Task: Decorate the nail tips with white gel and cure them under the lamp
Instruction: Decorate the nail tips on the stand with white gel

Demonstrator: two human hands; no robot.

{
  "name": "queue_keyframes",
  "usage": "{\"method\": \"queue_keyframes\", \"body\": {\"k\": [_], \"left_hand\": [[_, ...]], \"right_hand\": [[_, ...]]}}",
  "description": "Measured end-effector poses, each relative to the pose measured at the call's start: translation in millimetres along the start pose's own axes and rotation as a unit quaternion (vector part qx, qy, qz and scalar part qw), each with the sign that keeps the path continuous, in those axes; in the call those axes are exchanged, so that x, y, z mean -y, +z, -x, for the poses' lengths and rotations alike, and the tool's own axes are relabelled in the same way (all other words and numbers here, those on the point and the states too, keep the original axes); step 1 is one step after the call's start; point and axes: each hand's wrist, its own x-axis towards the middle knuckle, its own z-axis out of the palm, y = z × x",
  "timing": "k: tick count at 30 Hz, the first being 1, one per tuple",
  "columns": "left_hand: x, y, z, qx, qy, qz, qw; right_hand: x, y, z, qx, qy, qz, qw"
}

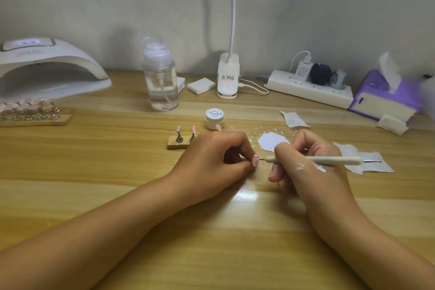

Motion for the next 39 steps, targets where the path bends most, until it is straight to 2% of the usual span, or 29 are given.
{"method": "queue_keyframes", "body": {"k": [39], "left_hand": [[1.4, -0.2, 0.3, 0.001, 0.004, -0.003, 1.000]], "right_hand": [[-5.4, -2.4, -1.8, 0.007, -0.002, 0.019, 1.000]]}}
